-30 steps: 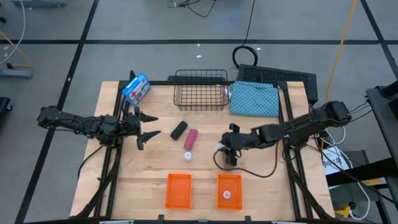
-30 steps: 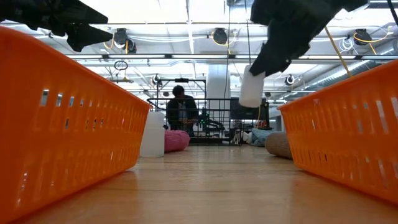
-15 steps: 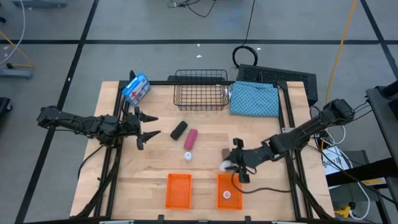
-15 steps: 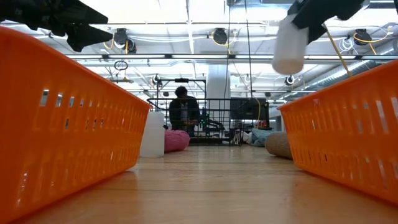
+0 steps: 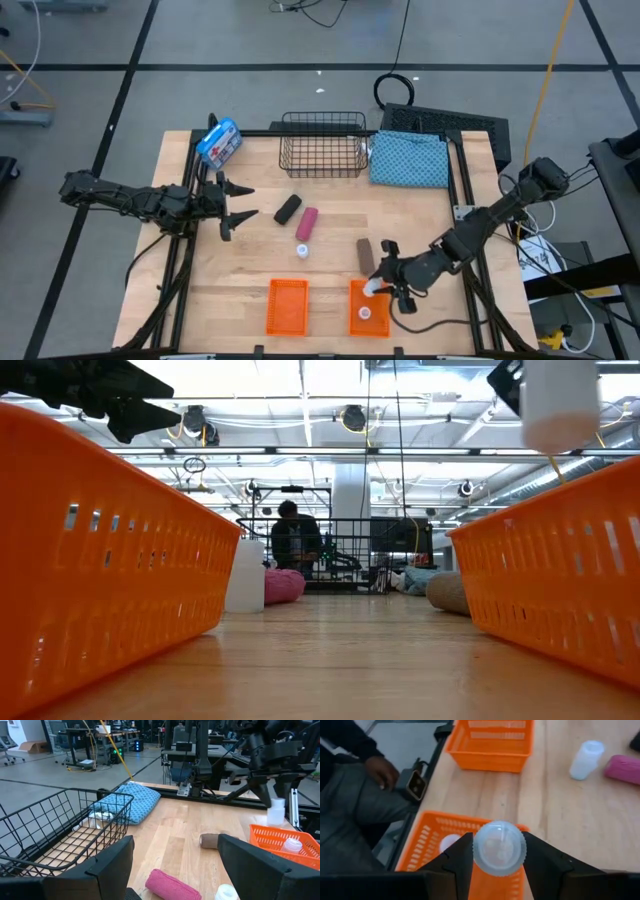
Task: Pick & Place Medicine items
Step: Put the top transparent pill bottle into the right orange basket
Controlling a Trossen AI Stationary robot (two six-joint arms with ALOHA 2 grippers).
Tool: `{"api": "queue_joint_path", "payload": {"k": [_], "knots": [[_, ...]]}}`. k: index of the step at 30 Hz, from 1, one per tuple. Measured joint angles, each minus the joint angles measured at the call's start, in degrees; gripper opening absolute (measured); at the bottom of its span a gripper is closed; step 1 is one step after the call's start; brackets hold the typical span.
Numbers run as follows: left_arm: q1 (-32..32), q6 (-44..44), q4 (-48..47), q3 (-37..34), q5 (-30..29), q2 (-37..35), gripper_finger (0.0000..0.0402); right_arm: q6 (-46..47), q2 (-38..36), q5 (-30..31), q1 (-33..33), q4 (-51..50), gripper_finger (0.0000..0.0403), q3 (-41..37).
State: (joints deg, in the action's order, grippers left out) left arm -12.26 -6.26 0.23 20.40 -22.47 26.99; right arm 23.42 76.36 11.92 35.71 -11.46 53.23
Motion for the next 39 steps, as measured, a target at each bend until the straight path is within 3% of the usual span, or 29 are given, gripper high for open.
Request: {"api": "queue_joint_path", "payload": {"k": [9, 23, 32, 39], "knots": [[-0.01, 0.0, 0.0, 0.0, -0.01, -0.01, 0.0299, -1.32, 0.02, -0.02, 3.38, -0.34, 0.0139, 0.0], [-0.01, 0.0, 0.0, 0.0, -0.01, 0.01, 0.0299, -0.09, 1.47, 1.77, 3.58, -0.15, 0.0134, 0.37], [0.0, 0.0, -0.02, 0.0, 0.0, 0.0, 0.0299, -3.08, 9.32, 1.73, 3.56, -13.67, 0.0133, 12.54], [0.01, 0.0, -0.02, 0.0, 0.0, 0.01, 0.0299, -1.32, 11.62, 1.51, 3.14, -16.65, 0.0133, 12.44]]}}
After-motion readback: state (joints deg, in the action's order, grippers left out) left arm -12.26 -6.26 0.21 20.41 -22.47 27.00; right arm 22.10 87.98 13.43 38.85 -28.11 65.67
